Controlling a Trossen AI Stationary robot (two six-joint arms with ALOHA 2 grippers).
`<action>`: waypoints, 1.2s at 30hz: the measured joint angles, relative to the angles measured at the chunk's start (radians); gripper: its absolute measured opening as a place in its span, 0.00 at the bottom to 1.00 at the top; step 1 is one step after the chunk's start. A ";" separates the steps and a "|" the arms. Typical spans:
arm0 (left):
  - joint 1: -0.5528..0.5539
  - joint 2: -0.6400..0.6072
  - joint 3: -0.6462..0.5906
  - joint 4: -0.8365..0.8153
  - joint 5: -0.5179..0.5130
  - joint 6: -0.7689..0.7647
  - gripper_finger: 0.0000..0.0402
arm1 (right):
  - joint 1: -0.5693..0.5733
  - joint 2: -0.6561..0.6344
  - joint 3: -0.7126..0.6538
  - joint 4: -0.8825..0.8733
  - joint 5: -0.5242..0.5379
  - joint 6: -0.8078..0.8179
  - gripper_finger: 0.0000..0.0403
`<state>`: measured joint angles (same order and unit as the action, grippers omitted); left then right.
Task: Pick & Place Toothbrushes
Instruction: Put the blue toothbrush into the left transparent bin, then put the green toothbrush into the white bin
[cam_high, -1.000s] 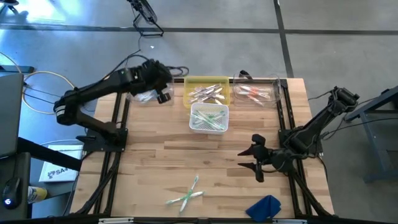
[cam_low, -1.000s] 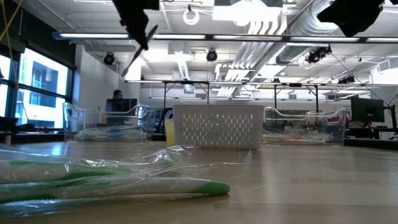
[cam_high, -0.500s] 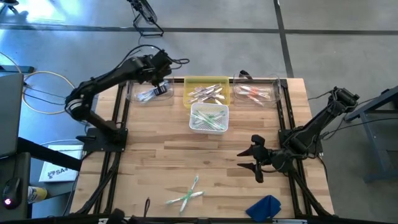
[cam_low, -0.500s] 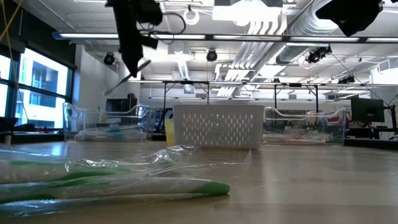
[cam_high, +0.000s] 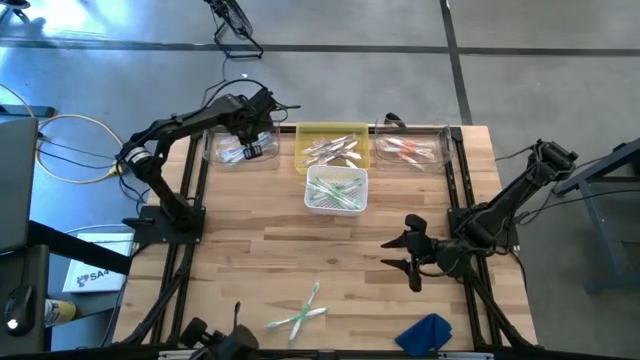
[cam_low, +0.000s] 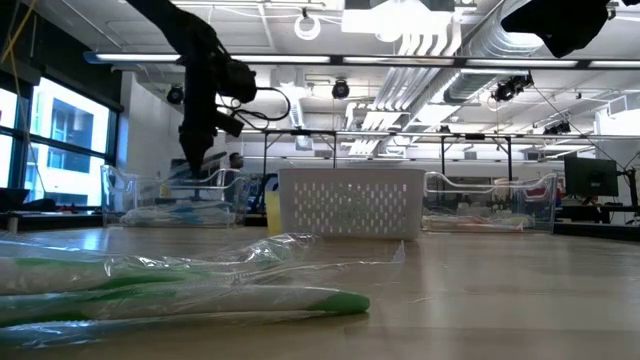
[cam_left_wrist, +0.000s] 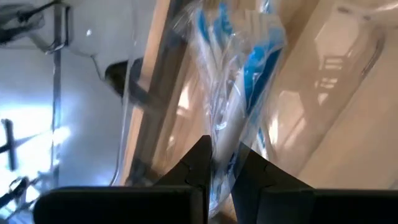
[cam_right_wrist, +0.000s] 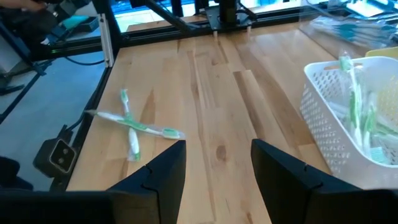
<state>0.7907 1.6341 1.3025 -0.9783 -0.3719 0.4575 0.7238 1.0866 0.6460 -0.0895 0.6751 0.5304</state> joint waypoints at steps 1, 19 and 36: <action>0.005 0.000 -0.007 0.017 0.016 0.012 0.08 | 0.000 0.000 0.000 0.000 0.003 -0.001 0.43; 0.021 0.000 -0.022 0.096 0.074 0.061 0.35 | -0.055 0.000 0.000 0.000 -0.055 0.000 0.43; 0.012 0.000 -0.022 0.146 0.070 0.039 0.44 | -0.092 0.000 0.000 0.000 -0.076 -0.003 0.43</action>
<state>0.8023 1.6338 1.2808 -0.8320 -0.3023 0.4962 0.6321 1.0866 0.6456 -0.0898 0.5987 0.5278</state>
